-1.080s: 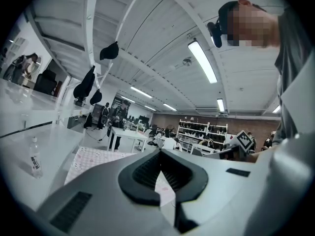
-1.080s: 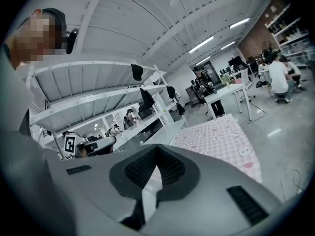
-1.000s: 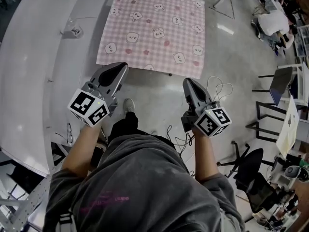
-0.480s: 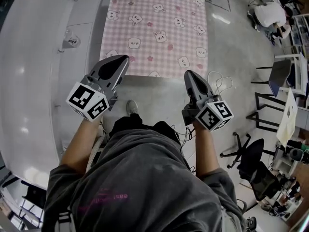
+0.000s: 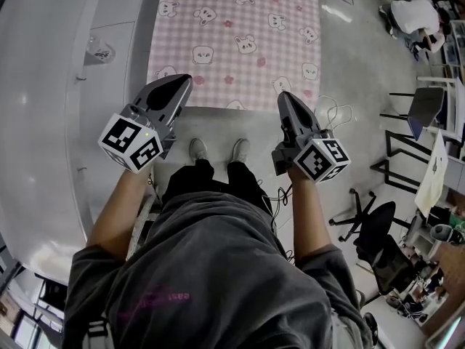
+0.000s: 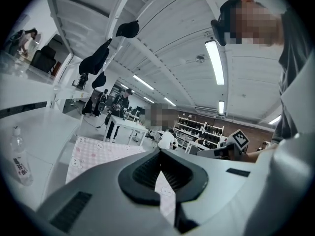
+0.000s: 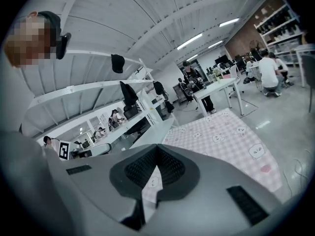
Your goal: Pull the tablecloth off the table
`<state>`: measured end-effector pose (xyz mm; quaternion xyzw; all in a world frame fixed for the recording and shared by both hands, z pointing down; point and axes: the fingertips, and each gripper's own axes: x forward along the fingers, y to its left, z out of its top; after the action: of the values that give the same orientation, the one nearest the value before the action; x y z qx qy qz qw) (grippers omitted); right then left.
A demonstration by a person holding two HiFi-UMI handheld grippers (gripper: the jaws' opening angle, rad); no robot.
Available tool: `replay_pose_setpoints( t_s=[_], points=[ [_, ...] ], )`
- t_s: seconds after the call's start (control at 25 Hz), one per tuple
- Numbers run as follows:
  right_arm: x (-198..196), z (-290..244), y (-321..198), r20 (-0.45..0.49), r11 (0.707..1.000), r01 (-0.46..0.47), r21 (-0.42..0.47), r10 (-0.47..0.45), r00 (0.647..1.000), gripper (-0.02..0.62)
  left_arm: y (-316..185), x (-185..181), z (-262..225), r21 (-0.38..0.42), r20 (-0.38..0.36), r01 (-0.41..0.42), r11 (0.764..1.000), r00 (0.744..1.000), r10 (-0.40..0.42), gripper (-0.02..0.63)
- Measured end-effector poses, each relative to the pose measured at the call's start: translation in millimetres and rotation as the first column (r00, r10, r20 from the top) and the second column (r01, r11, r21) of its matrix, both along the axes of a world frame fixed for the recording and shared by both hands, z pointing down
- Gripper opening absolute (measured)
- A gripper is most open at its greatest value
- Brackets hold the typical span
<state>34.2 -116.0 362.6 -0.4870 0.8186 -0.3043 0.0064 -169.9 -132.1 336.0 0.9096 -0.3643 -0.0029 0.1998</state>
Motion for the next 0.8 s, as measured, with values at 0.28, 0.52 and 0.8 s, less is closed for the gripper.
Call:
replay_pose_setpoints(
  t_s=[0.28,0.52,0.8],
  points=[
    [15.8,68.8,-20.9,0.011,0.995,-0.015,-0.095,0.016,1.000,-0.005,-16.8,10.7,60.2,-0.063,0.059,0.039,0.997,0.998,-0.036,0.000],
    [36.0,128.7,-19.4,0.038,0.979,-0.027,-0.203,0.035,0.999,-0.005,-13.9,19.1,118.5,-0.165,0.071,0.101,0.981,0.993,-0.090,0.000],
    [64.3,193.8,4.9,0.042,0.961,0.001,-0.276,0.011,0.999,-0.004,21.9,44.4,205.9,-0.301,0.102,0.154,0.941,0.986,-0.129,0.000]
  ],
)
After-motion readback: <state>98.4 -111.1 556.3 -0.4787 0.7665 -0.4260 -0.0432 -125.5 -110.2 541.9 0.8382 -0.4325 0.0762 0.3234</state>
